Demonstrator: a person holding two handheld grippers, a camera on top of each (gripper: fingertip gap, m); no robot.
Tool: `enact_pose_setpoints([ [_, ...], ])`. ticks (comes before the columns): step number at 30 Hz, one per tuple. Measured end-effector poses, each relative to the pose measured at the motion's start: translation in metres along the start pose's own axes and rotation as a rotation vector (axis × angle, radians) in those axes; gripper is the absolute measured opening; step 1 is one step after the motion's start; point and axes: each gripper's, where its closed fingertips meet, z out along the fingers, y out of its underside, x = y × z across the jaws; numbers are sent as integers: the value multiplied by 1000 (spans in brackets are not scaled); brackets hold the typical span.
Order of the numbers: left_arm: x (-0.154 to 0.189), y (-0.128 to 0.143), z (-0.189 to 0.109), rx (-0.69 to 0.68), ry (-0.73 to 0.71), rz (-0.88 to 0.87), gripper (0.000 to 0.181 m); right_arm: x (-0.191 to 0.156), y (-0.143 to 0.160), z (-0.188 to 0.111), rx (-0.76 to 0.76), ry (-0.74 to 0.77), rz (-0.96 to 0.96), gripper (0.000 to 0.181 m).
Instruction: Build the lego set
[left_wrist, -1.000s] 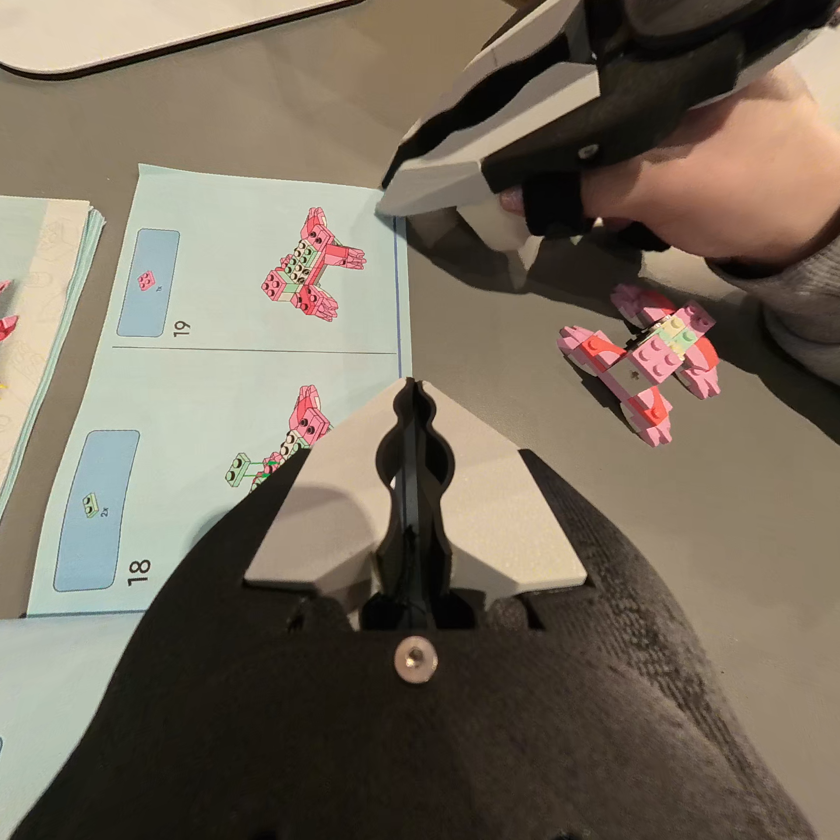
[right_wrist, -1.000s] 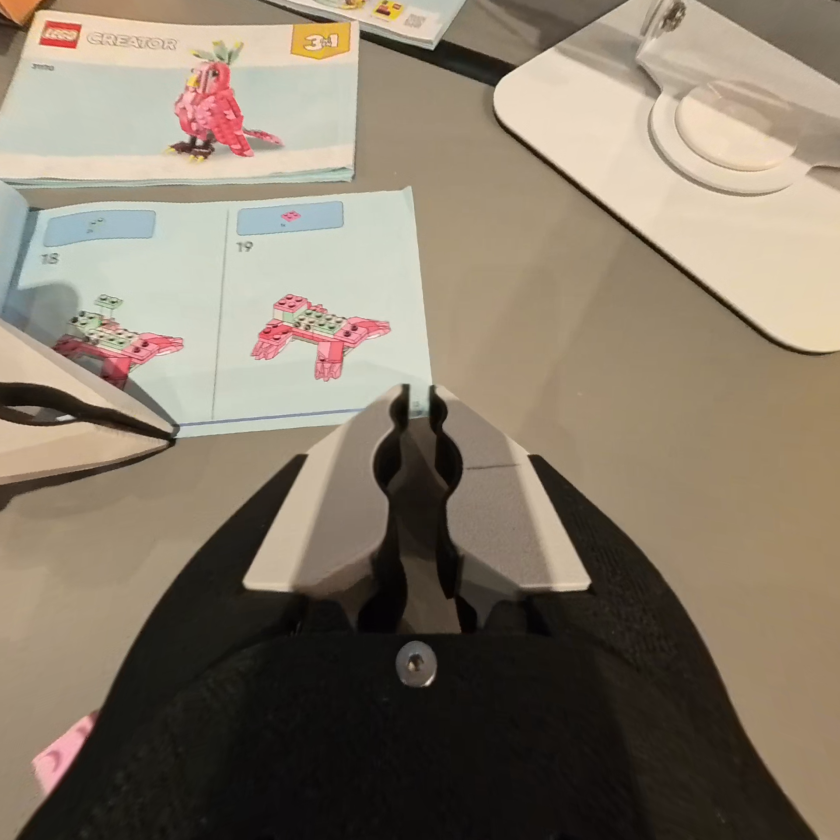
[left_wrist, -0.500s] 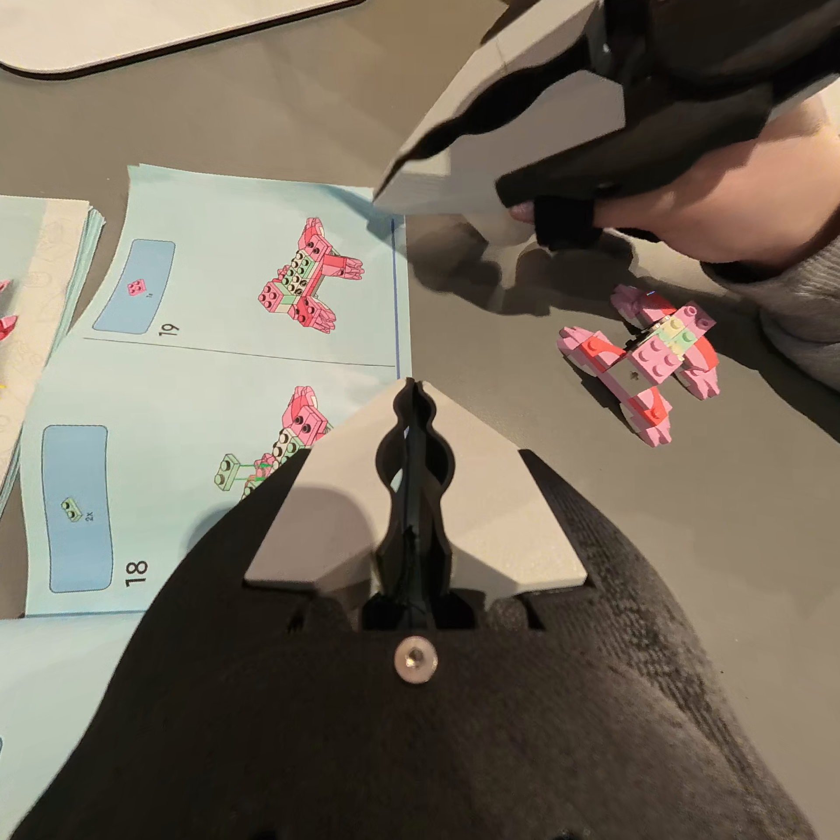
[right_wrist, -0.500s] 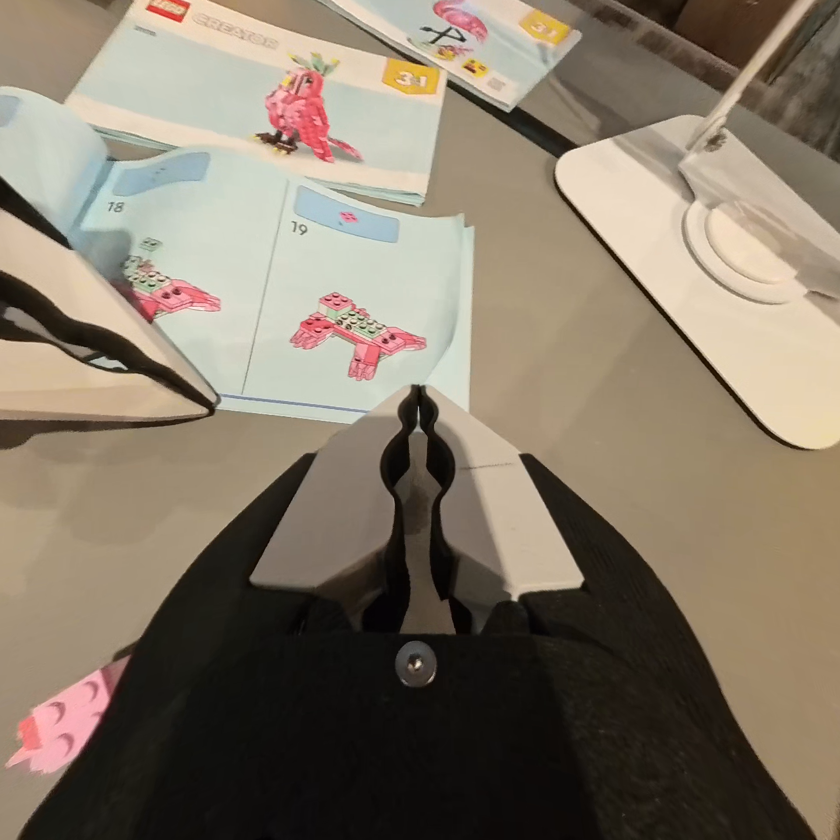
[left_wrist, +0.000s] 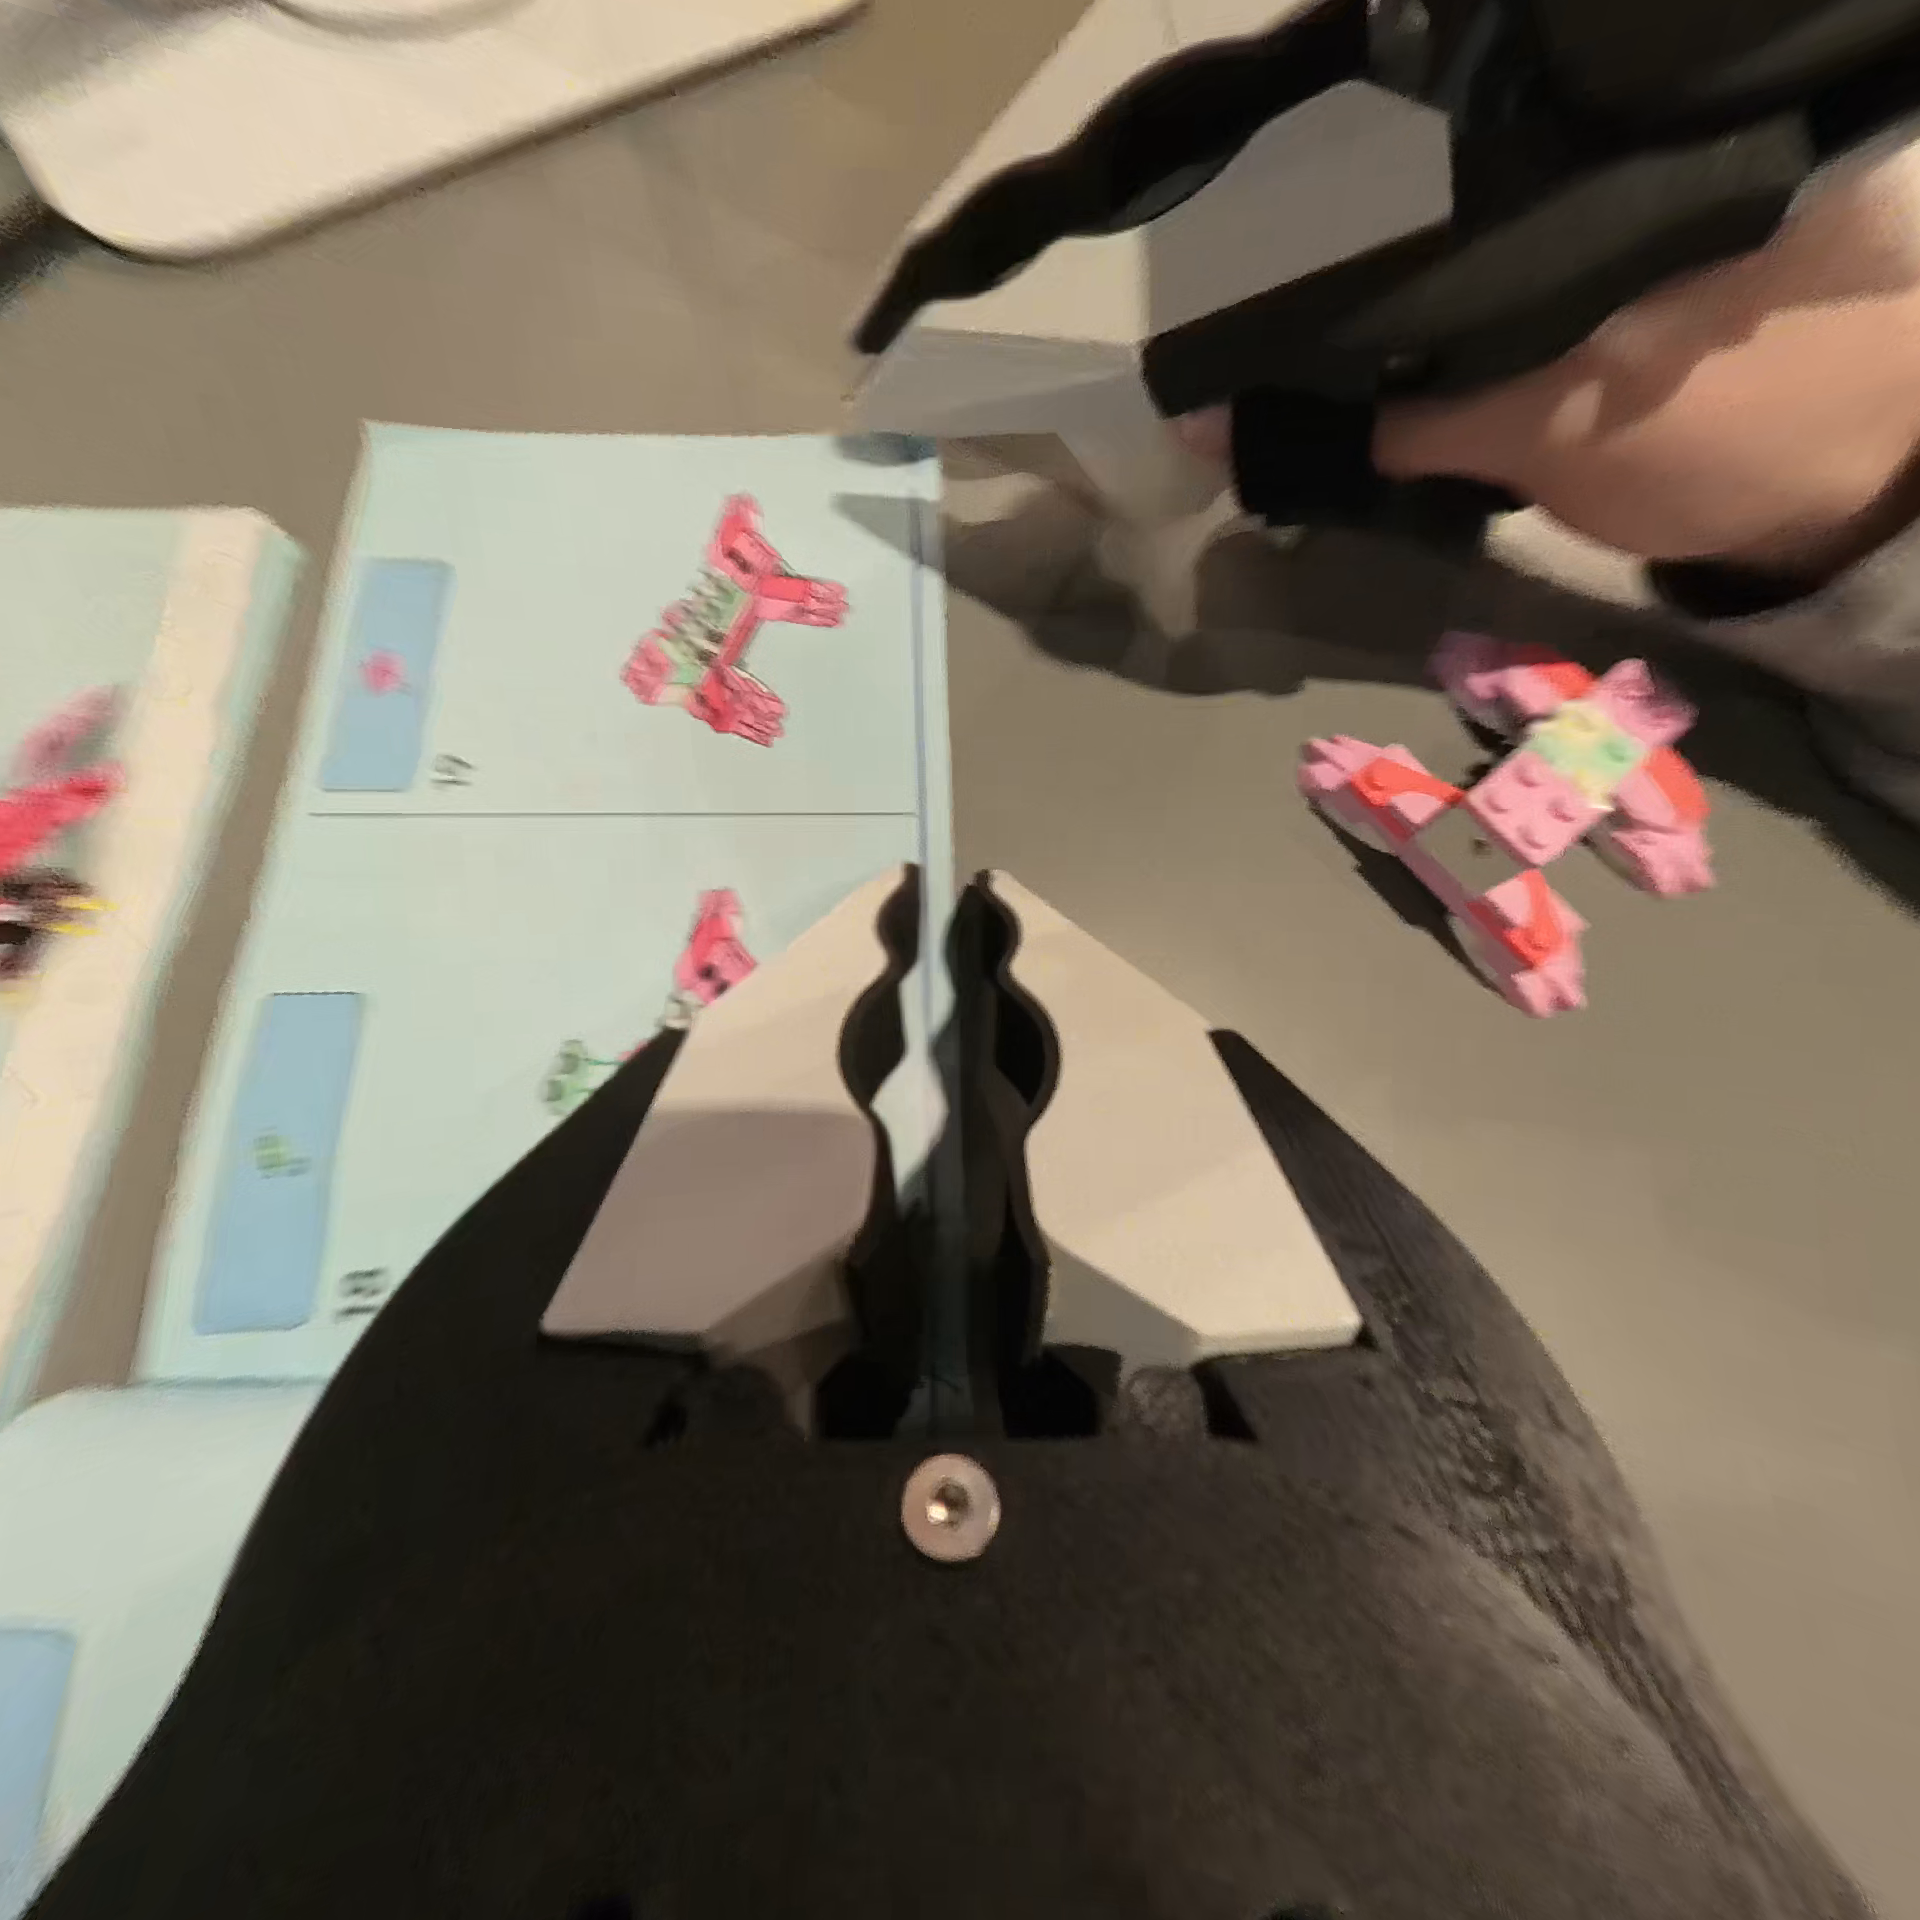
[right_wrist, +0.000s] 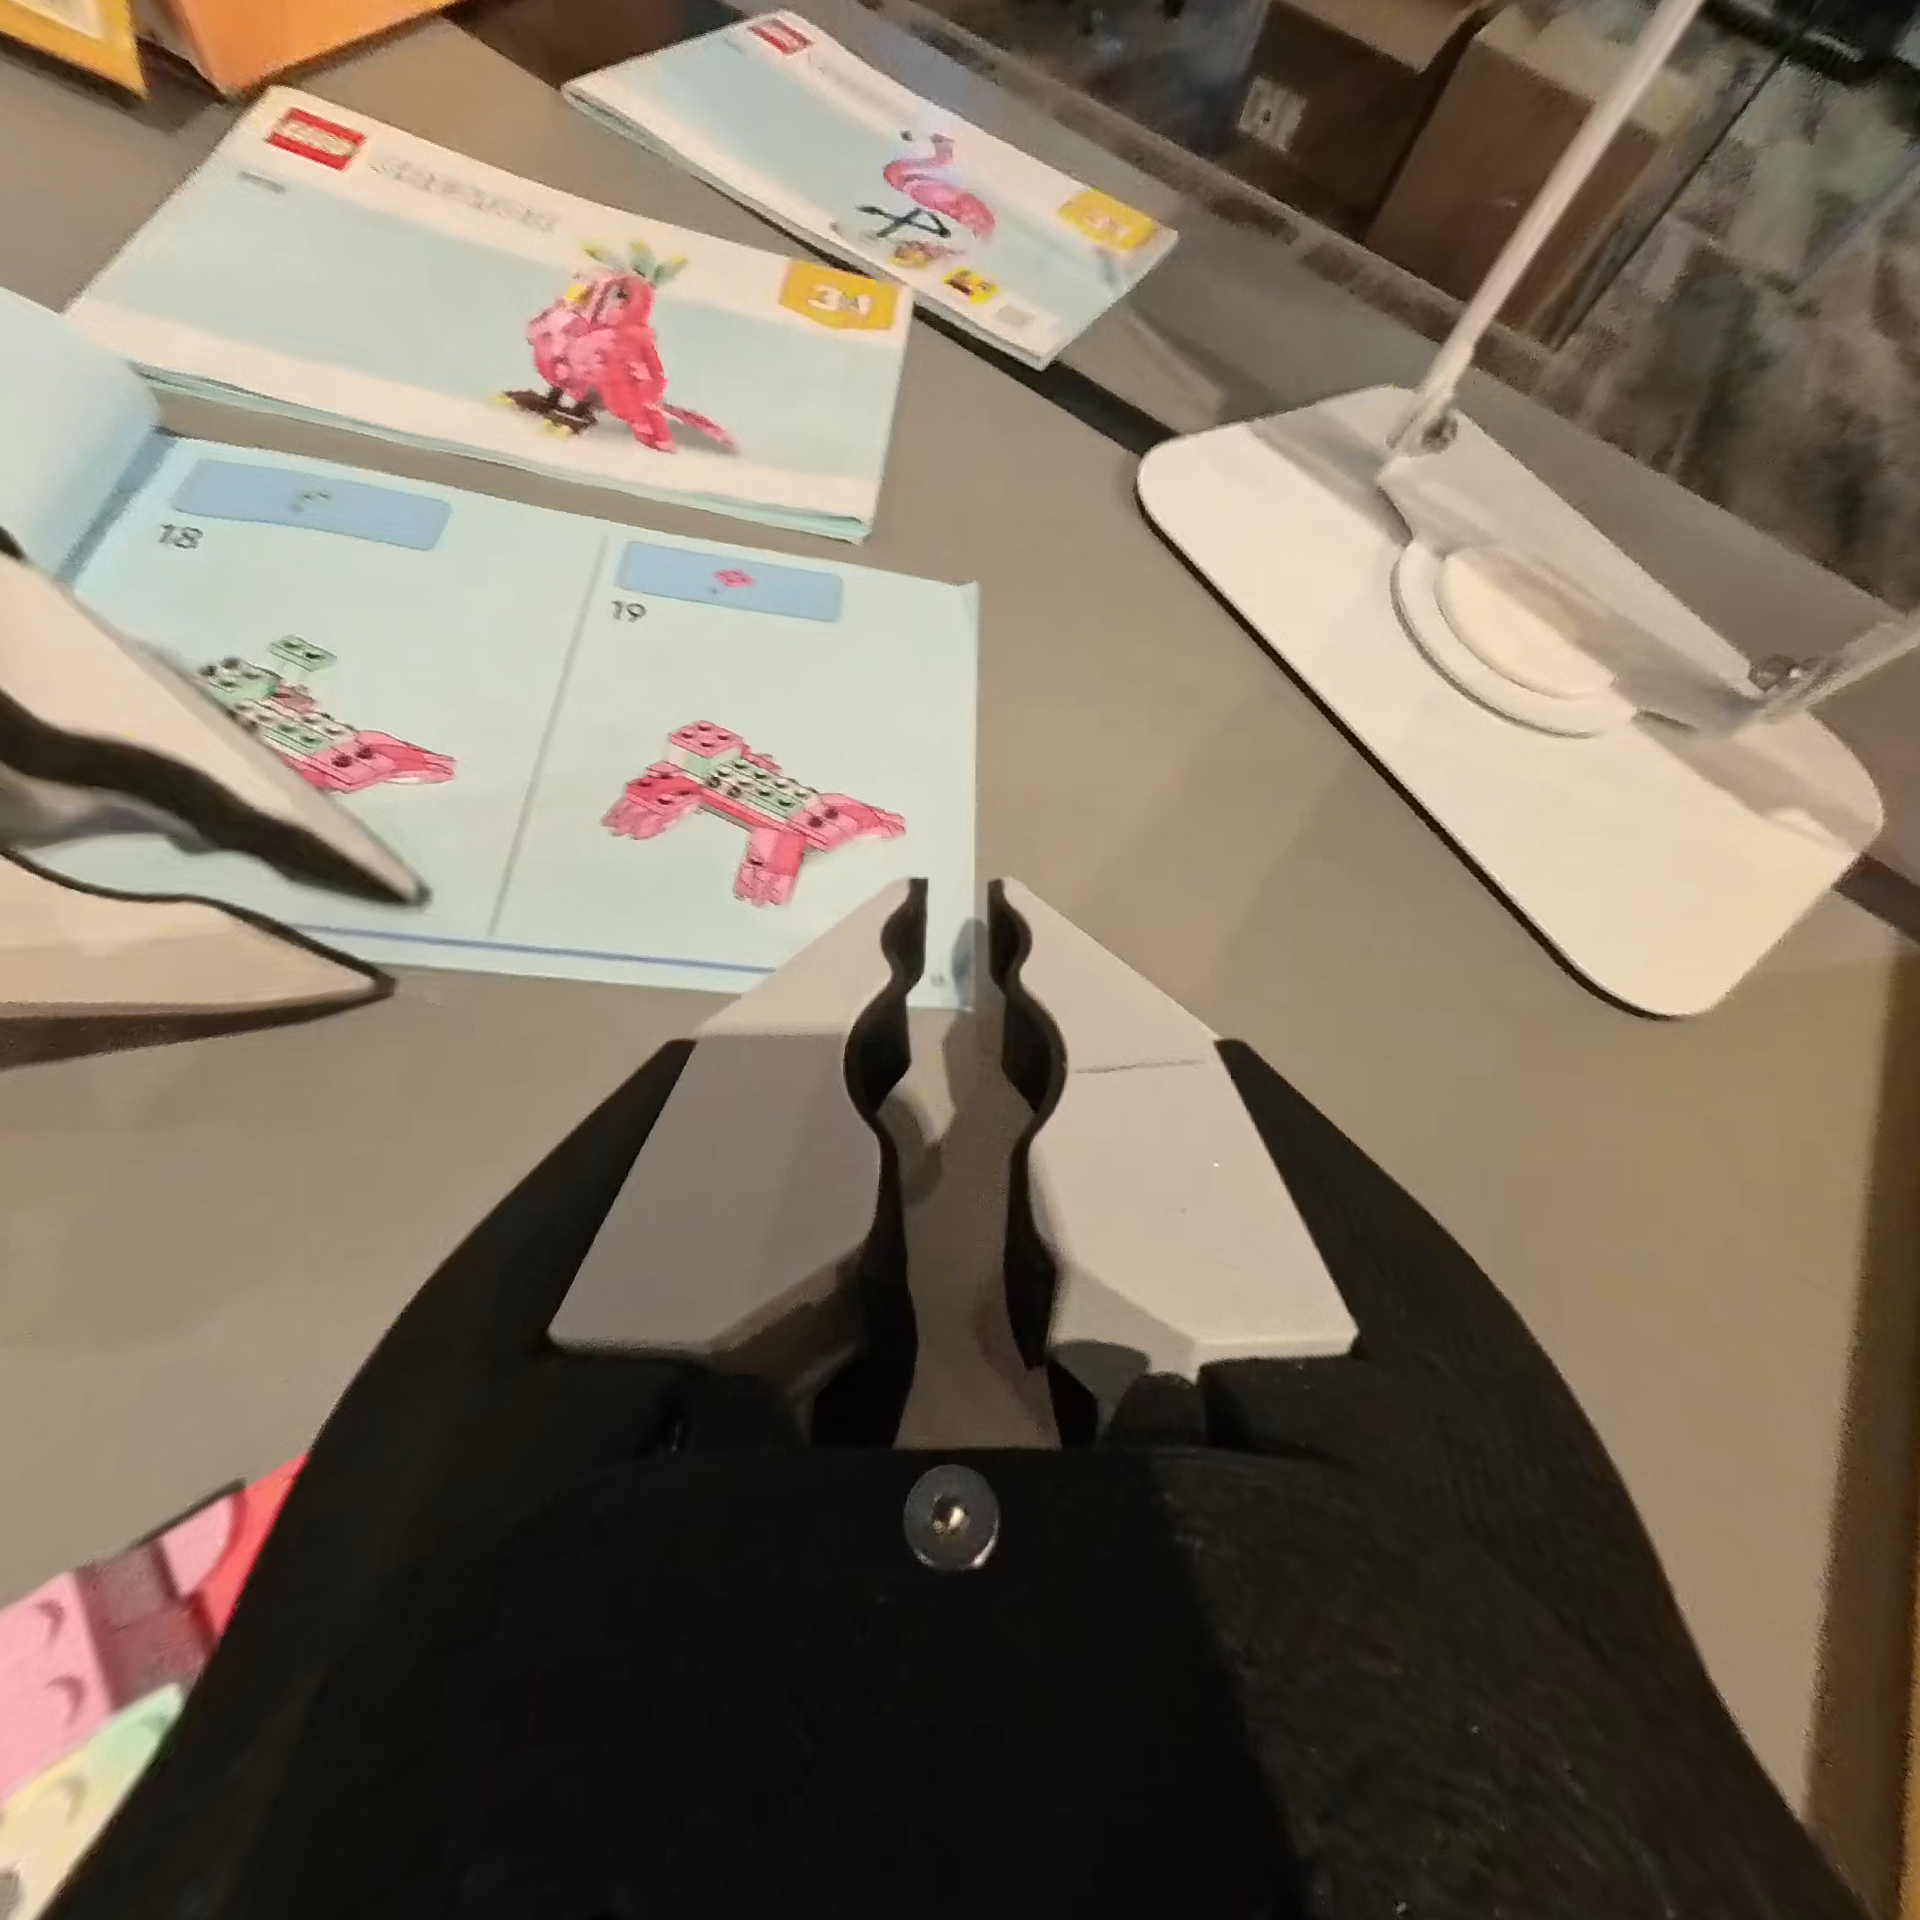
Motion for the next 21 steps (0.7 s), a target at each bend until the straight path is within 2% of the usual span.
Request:
enact_pose_setpoints([
  [5,-18,-14,-8,41,-238,124,55,16,0,-7,41,-13,110,17],
  [6,-21,-12,-8,24,-269,147,57,18,-1,-8,53,-22,133,18],
  [8,-25,-1,-6,-47,-298,194,51,19,-2,-9,70,-35,159,18],
  [13,-23,0,-6,-38,-265,133,51,21,-8,-16,128,-6,140,24],
  [14,-22,1,-5,-31,-235,107,48,25,-10,-18,148,29,138,31],
  [17,-11,4,-1,-17,-92,30,21,36,-23,-31,266,131,103,33],
  [21,-10,4,-2,-11,-46,-23,15,35,-29,-36,321,137,67,32],
])
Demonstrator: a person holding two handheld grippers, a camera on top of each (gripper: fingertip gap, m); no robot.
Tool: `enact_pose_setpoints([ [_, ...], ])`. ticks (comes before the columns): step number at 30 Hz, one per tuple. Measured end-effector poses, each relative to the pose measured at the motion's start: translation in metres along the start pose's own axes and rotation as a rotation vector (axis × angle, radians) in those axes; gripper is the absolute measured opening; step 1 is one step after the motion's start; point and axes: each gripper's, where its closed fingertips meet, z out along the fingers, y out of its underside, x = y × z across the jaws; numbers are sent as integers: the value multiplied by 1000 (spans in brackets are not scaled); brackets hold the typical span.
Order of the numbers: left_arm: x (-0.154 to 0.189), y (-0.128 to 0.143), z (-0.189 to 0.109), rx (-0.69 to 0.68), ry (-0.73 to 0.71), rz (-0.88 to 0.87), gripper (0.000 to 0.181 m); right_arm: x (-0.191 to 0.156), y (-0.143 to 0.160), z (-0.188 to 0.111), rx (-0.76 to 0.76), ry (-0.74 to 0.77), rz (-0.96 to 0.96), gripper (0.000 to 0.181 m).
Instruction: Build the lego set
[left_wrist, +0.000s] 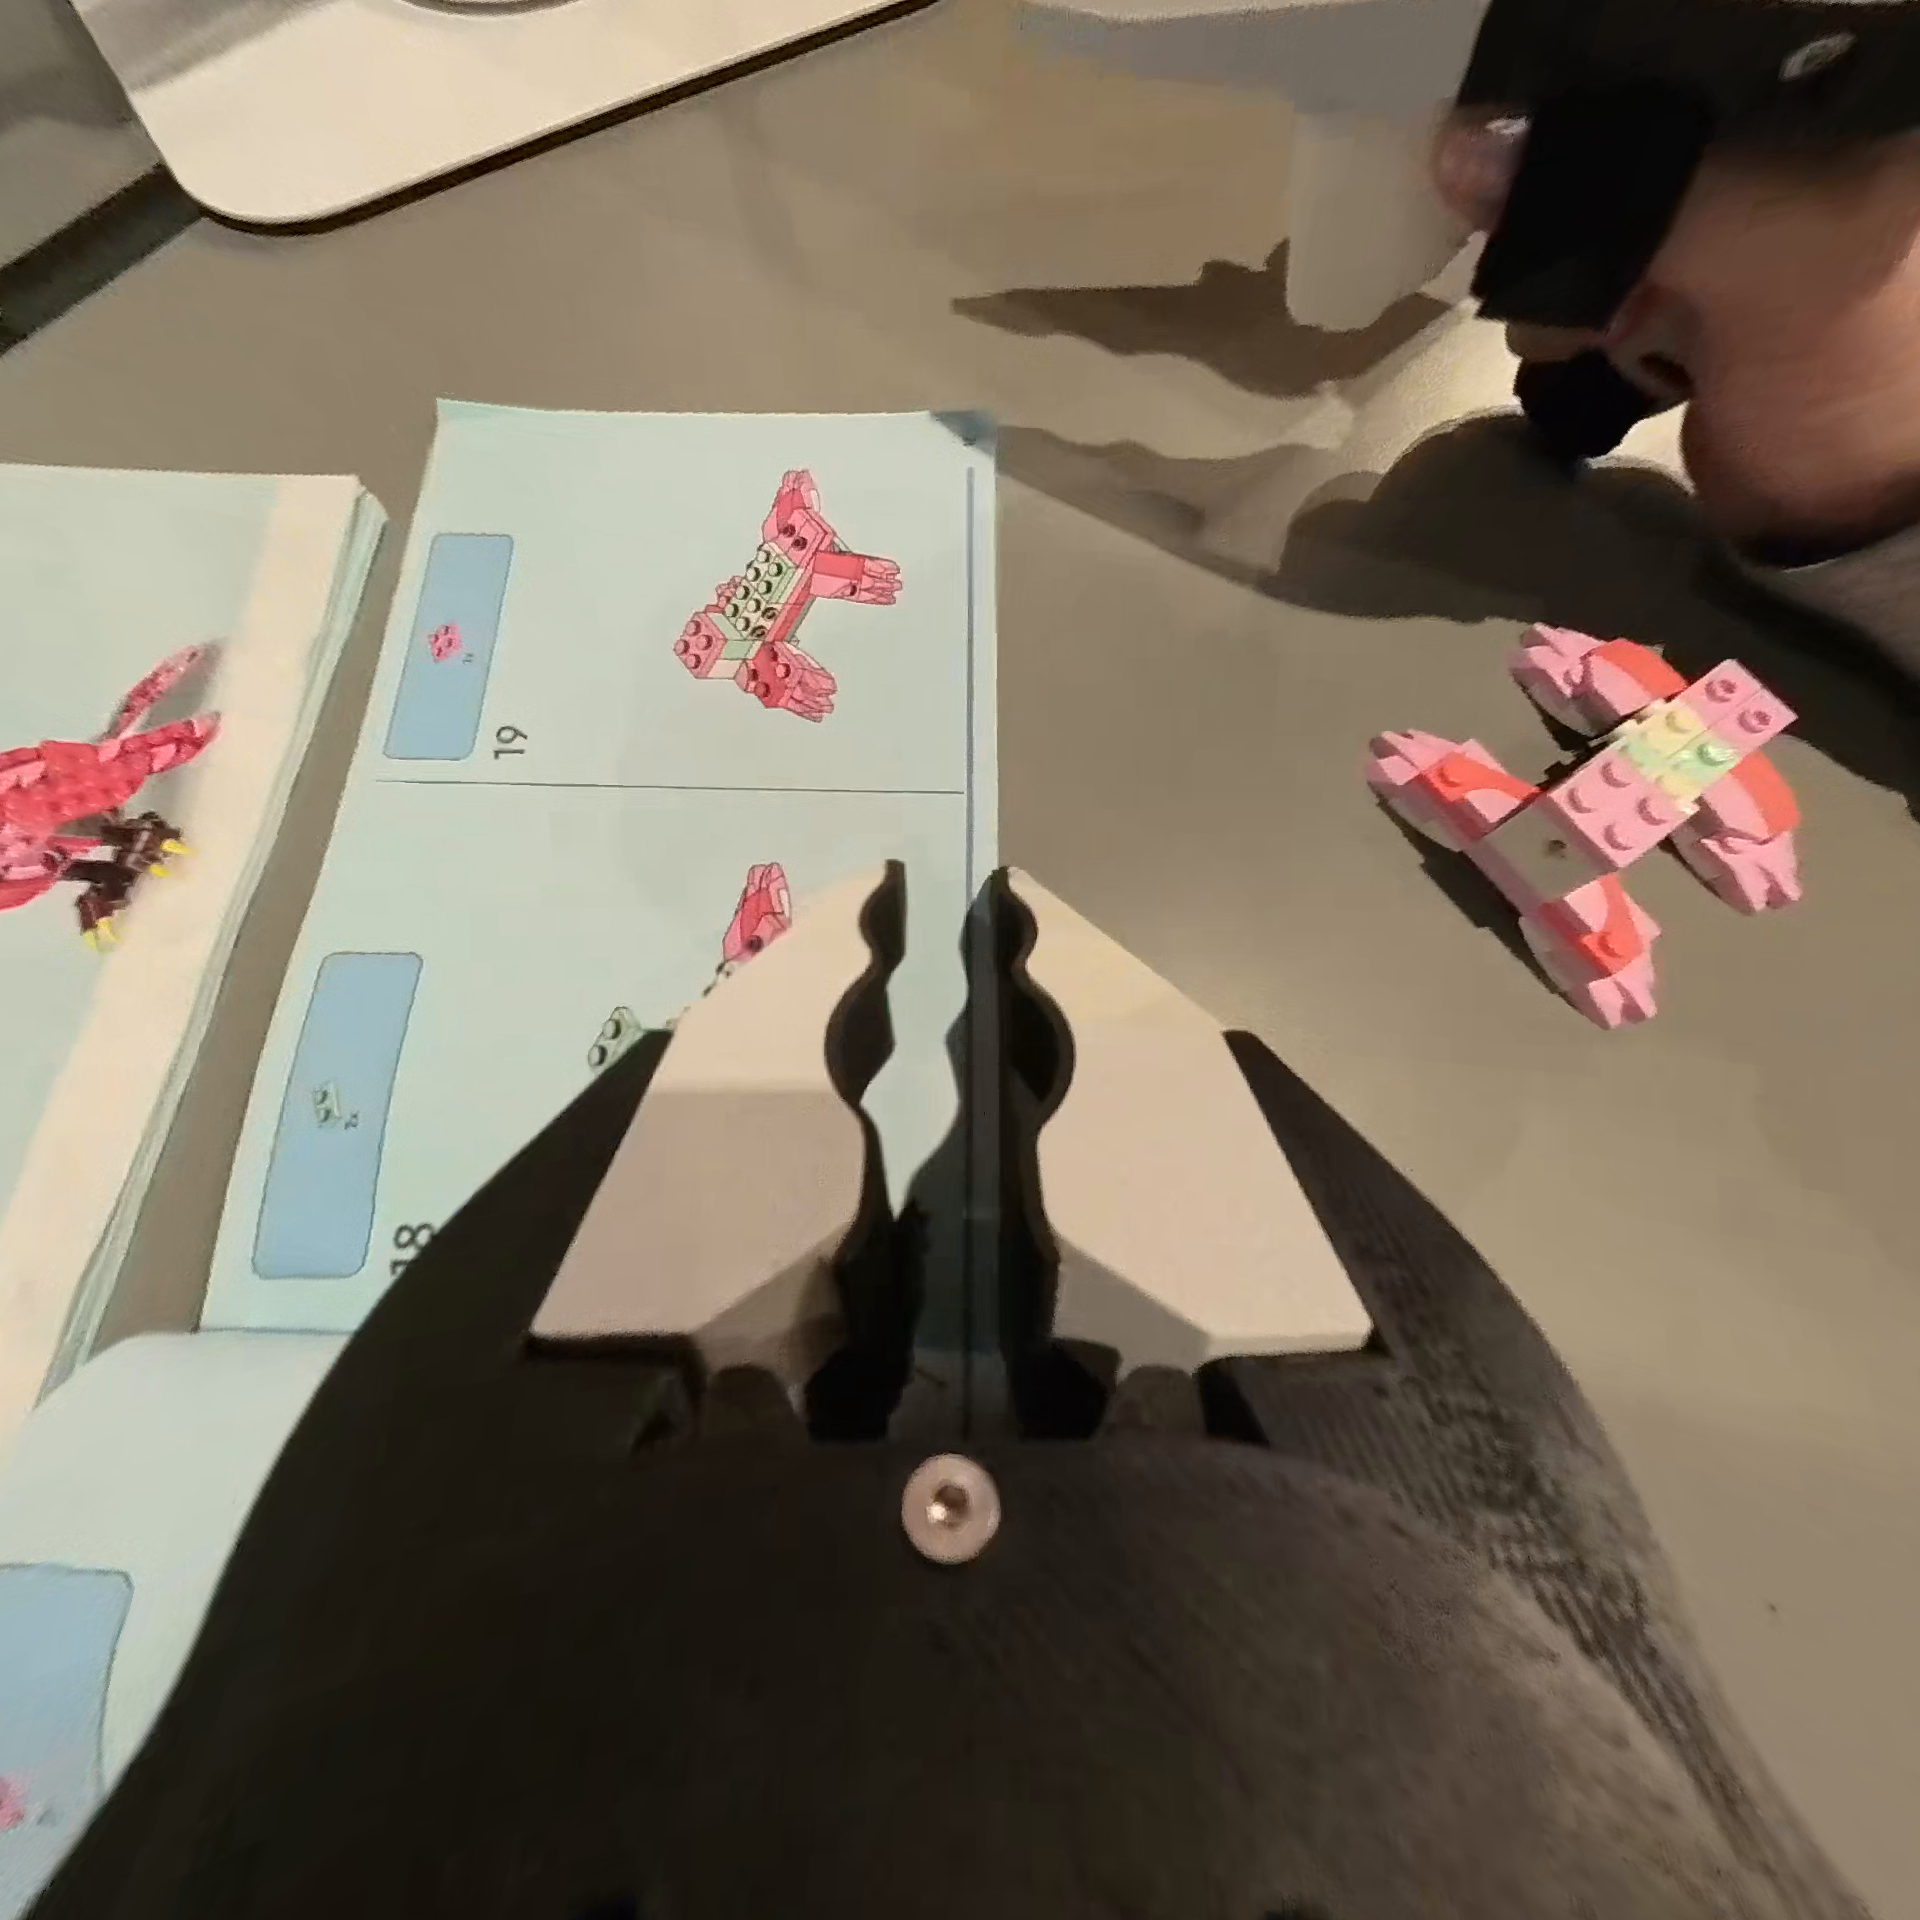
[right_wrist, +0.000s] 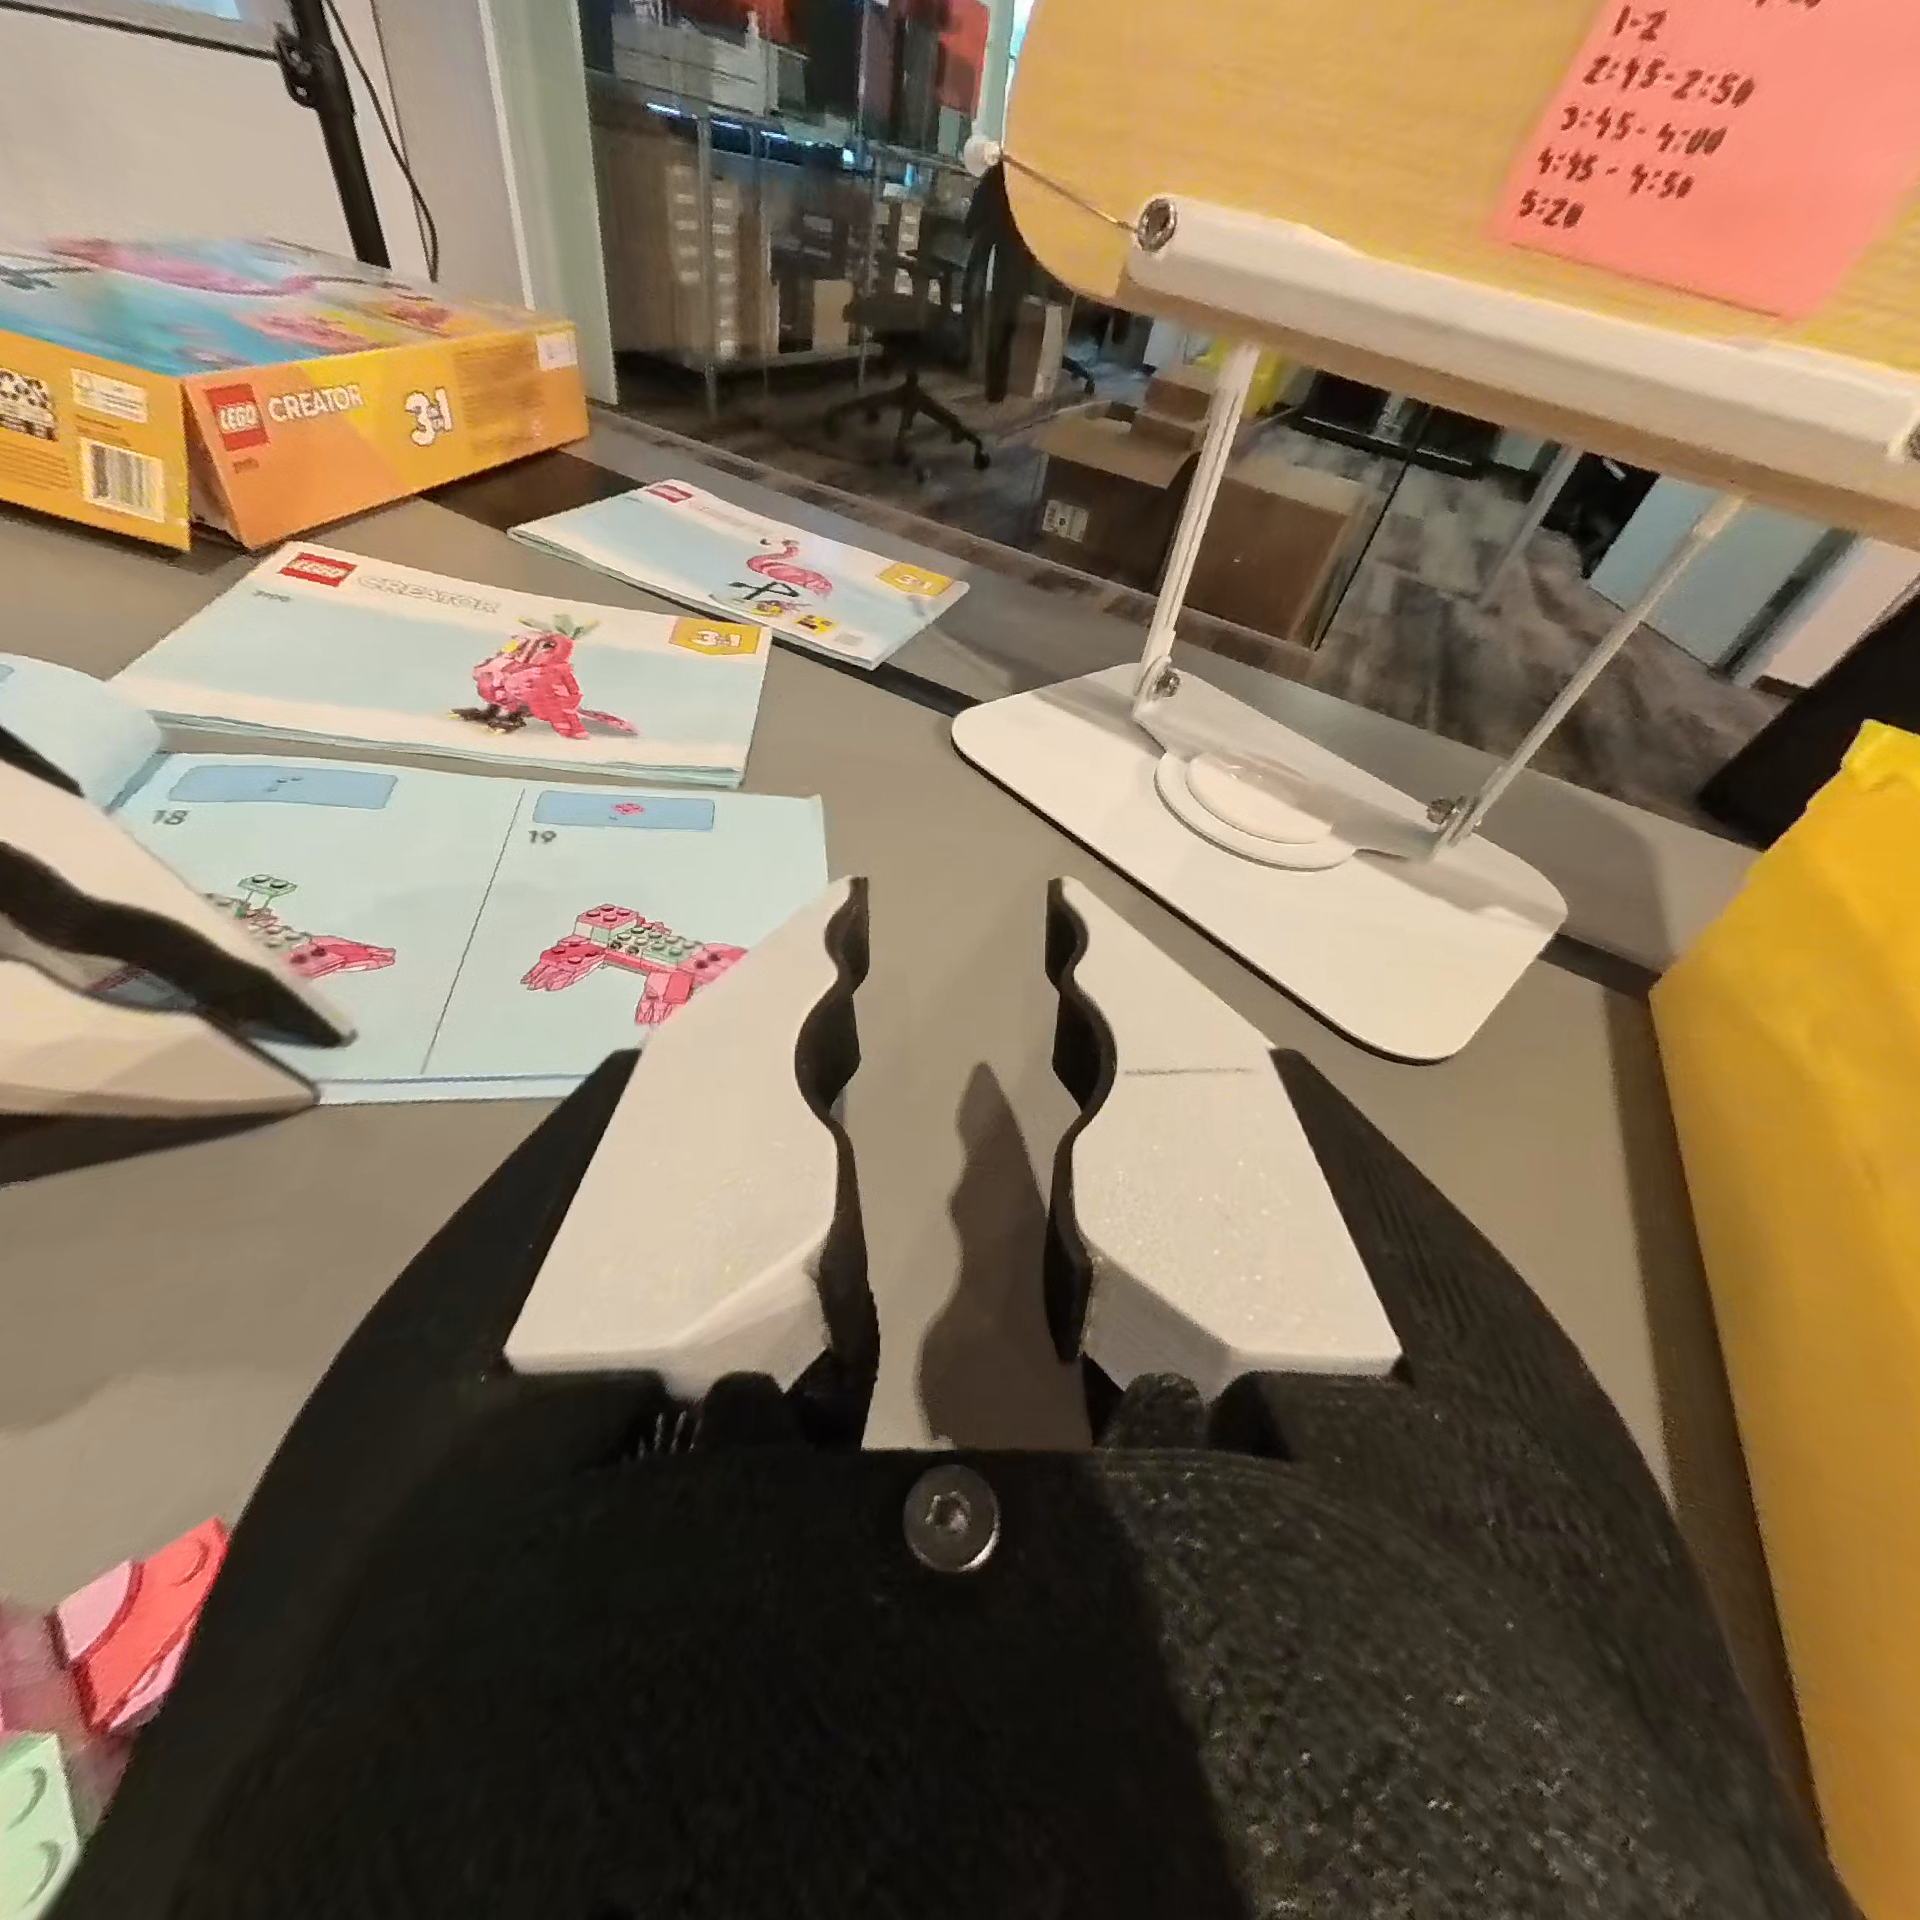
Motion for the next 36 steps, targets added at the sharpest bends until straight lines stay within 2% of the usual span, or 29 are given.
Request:
enact_pose_setpoints([
  [1,0,0,0,3,7,-15,1,0,0,0,0,-3,-1,32],
  [2,-3,0,-1,4,5,-40,0,-1,0,0,2,-6,-3,32],
  [7,-5,-1,-2,19,53,-127,0,-8,3,3,-23,-55,-21,22],
  [12,-2,0,-3,14,67,-122,0,-22,22,14,-170,-167,-9,27],
  [15,11,1,-5,7,162,-99,0,-28,30,16,-224,-242,40,27],
  [18,24,3,-8,-3,270,-101,0,-31,24,16,-189,-315,84,31],
  [21,27,4,-10,-5,312,-124,0,-32,25,23,-190,-396,24,36],
  [26,27,4,-10,-6,309,-122,0,-38,53,48,-367,-503,-153,37],
  [27,27,4,-10,-6,310,-124,0,-40,53,53,-375,-517,-169,33],
  [36,27,3,-10,-7,320,-139,0,-47,50,82,-429,-658,-49,23],
])
